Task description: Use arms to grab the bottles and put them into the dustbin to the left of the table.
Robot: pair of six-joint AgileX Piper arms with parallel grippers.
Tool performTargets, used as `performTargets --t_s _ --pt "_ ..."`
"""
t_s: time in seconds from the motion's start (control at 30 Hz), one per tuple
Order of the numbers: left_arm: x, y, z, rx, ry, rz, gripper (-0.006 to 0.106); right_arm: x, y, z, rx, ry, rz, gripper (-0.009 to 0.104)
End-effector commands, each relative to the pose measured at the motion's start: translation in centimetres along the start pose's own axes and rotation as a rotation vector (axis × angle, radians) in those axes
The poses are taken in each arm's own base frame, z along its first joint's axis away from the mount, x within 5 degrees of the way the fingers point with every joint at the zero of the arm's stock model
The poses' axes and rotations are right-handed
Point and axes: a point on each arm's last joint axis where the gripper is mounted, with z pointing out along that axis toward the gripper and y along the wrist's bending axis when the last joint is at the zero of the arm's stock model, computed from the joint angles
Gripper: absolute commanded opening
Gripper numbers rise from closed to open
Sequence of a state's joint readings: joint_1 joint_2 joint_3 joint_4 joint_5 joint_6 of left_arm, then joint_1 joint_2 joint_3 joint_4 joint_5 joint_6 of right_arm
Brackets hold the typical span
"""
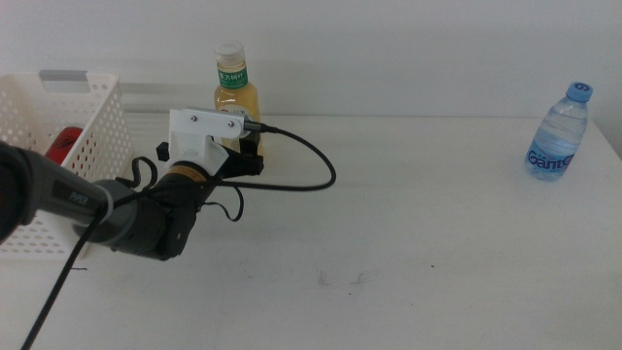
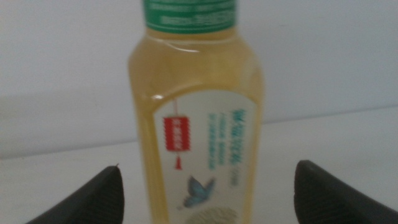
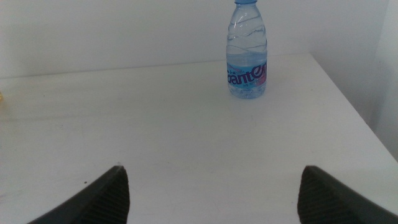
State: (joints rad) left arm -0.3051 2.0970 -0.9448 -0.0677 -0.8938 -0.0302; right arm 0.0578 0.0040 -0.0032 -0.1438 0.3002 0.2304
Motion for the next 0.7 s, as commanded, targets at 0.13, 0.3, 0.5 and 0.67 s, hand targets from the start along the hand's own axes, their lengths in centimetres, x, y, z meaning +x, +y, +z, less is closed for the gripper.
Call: performTargets --t_s 0.13,0.3,0.5,0.67 --pt "0.1 0.7 1.9 -0.013 -0.008 -0.012 0.094 0.0 -0.1 0.0 0.009 -0.012 -0.010 0.090" --pt "0.4 0.9 3.0 -0.016 -0.010 -0.013 0.094 0.0 -0.1 0.0 0.009 -0.012 -0.010 0.090" --pt "0.5 0.9 4.8 -0.016 -0.020 -0.003 0.094 0.0 -0.1 0.0 0.009 -0.012 -0.010 0.090" --pt "0.9 0.9 6.3 -0.015 -0.036 0.002 0.094 0.0 -0.1 0.0 0.009 -0.012 -0.010 0.090"
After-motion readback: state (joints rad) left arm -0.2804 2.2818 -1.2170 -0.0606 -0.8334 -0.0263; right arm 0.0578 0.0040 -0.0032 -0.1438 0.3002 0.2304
